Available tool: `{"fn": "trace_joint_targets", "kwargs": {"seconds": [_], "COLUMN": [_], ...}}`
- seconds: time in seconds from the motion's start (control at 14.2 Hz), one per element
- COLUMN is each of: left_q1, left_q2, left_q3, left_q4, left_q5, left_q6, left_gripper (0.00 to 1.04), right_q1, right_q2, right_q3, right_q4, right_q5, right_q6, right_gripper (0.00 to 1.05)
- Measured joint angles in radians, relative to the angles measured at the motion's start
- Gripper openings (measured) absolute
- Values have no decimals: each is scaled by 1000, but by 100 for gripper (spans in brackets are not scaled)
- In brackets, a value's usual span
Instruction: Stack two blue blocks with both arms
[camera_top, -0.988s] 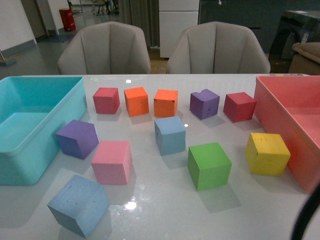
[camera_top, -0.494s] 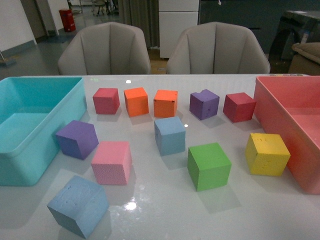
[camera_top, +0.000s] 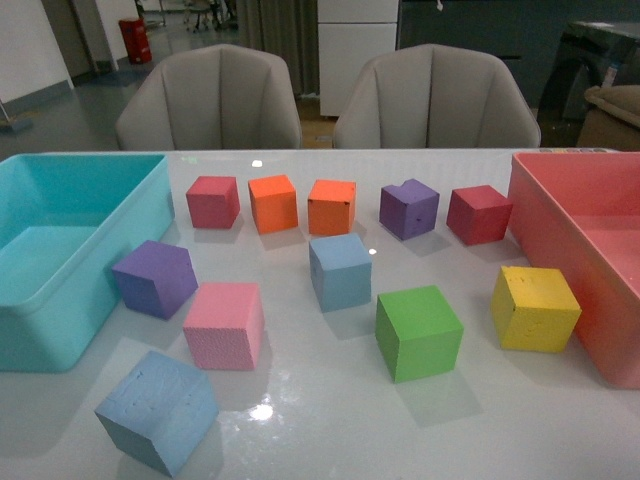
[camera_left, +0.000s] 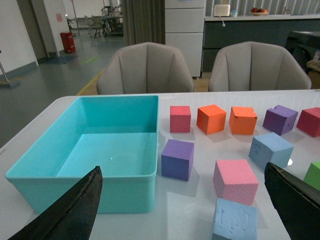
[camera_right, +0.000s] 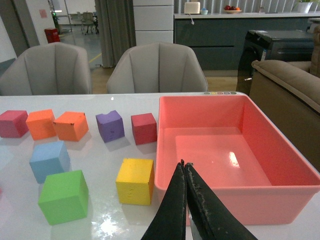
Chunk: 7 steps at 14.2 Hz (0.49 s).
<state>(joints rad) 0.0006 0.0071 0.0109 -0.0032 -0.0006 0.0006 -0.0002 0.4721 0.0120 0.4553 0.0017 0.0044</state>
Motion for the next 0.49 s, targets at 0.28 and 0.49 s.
{"fn": "trace_joint_targets", "kwargs": {"seconds": [0.28,0.49], "left_q1": [0,0], "left_q2": [0,0], "left_q3": [0,0], "left_q4": [0,0], "left_q5": [0,0], "left_q6": [0,0], "left_gripper": [98,98], "right_q1": [0,0], "right_q2": [-117,-197], "right_q3": [0,0], "right_q4": [-99,-176], "right_q5": [0,0], "right_q6": [0,0], "right_gripper": [2,2]}}
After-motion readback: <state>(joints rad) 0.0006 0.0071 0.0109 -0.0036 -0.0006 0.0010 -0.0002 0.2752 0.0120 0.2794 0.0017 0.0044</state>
